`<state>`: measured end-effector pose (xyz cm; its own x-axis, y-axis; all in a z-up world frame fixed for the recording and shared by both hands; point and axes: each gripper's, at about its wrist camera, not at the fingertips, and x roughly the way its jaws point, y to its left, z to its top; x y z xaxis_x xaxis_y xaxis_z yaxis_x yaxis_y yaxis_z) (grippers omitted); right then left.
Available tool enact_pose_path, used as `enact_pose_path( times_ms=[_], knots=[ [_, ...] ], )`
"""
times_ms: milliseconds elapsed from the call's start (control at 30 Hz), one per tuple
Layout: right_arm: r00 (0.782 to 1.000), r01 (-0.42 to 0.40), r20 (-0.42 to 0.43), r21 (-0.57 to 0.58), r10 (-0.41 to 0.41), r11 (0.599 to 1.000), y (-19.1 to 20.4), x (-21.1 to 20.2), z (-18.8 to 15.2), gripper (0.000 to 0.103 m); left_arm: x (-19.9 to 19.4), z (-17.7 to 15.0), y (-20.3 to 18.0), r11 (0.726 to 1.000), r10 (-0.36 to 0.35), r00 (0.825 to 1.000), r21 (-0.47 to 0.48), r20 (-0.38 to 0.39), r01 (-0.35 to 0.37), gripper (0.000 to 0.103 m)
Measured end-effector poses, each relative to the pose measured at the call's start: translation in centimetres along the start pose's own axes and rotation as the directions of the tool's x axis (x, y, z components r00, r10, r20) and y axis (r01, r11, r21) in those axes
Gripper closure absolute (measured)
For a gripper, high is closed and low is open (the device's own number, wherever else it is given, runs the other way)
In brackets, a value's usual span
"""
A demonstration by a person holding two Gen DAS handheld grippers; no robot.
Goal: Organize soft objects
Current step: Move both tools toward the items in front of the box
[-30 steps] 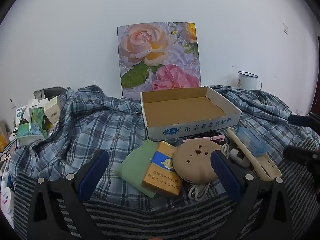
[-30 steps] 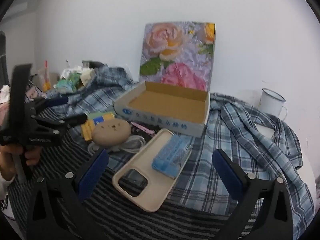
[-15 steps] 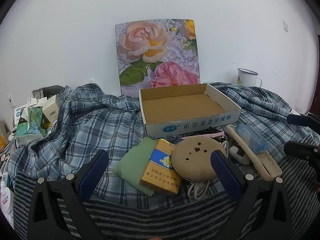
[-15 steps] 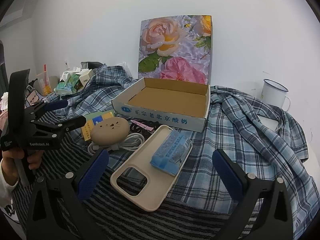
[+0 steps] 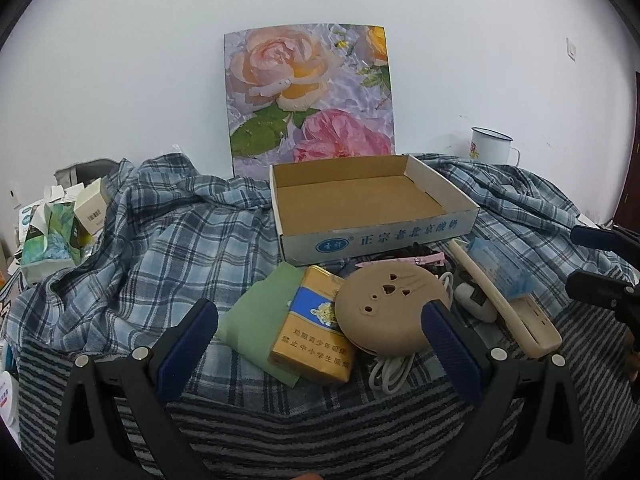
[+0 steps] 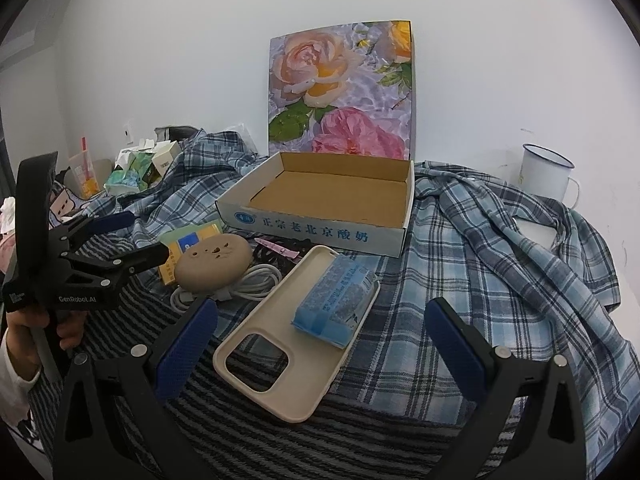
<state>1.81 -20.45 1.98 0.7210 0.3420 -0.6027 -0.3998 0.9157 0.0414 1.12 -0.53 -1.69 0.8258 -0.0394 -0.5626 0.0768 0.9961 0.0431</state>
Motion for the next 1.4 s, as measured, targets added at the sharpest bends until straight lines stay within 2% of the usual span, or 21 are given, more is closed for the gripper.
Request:
enact_pose_path(
  times_ms=[533,1000,1267,1400],
  knots=[
    [1.000,0.002,-0.030,-0.007,-0.002,1.000,0.1,0.6,-0.1,0.000,0.1,-0.2,-0.7,0.999,0.001,1.000,0.046,-0.003,0.000,0.000],
    [0.999,0.000,-0.034,-0.008,-0.001,1.000,-0.1,0.8,-0.2,0.000,0.1,-0.2,-0.7,0.999,0.000,1.000,0.045,-0.004,0.000,0.000],
    [0.997,0.031,-0.072,-0.043,-0.034,0.999,0.5,1.6,-0.3,0.000,0.1,-0.2,-0.9,0.998,0.003,1.000,0.060,-0.006,-0.003,0.000],
    [0.997,0.025,-0.066,-0.036,-0.027,0.999,0.3,1.5,-0.3,0.000,-0.2,-0.1,-0.7,0.998,-0.031,1.000,0.054,-0.002,0.031,0.000]
  ],
)
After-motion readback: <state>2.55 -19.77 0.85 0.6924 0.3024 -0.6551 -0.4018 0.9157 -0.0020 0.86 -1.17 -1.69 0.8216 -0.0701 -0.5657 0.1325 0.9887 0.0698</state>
